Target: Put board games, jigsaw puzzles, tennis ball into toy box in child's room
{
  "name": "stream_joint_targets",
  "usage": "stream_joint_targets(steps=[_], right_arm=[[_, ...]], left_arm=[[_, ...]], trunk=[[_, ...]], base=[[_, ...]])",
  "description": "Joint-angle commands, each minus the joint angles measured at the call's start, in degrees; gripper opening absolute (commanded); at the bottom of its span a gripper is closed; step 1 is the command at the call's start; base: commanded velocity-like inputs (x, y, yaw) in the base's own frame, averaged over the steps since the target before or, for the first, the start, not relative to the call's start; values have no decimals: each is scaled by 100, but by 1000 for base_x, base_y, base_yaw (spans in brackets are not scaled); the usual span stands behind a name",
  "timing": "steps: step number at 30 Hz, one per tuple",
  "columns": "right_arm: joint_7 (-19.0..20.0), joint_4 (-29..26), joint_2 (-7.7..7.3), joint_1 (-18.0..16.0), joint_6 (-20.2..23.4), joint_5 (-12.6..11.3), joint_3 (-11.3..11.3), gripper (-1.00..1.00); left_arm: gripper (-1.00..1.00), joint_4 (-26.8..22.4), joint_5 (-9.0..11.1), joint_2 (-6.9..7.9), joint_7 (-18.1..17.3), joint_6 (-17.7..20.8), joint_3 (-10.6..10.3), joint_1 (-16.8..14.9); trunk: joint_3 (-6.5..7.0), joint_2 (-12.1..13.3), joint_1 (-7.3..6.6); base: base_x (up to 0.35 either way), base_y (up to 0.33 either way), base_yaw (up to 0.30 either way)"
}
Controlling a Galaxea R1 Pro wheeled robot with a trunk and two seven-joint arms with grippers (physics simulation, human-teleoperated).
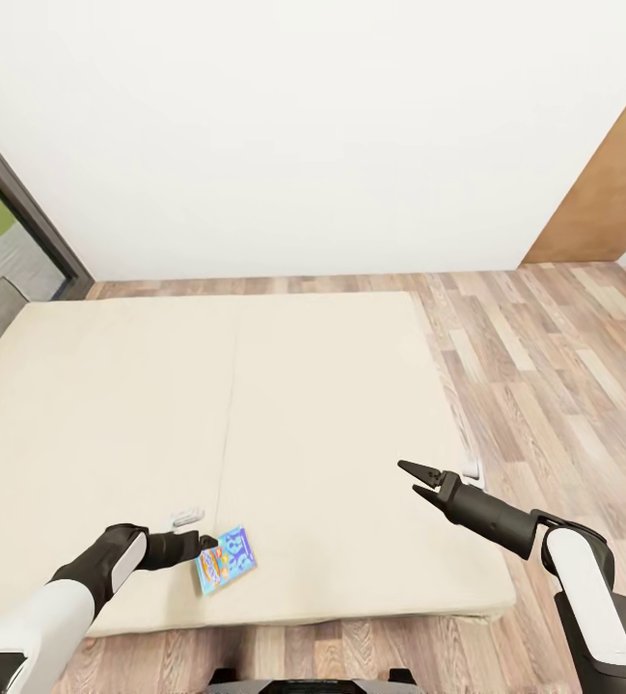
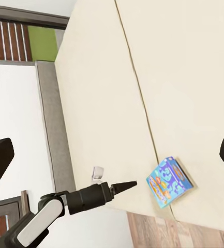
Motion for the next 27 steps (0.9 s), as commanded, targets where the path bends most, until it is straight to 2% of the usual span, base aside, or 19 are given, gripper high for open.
stream_joint_targets(steps=[1,8,27], right_arm=[[59,-1,1,-4,25,56,-8,100],[61,-1,-2,-3,25,61,-8,100],[59,7,2,-3,25,64,-8,100]], left_arm=[[100,-7,49,3,2,-12,-11,-1],[100,-7,51,32,-42,-248,-18,-1],[100,-2,52,32,-63,-407,-28,6]], trunk=[[-17,-9,3],[-84,-9,3],[-263,-9,3]], base=[[0,0,0],[0,0,0],[0,0,0]])
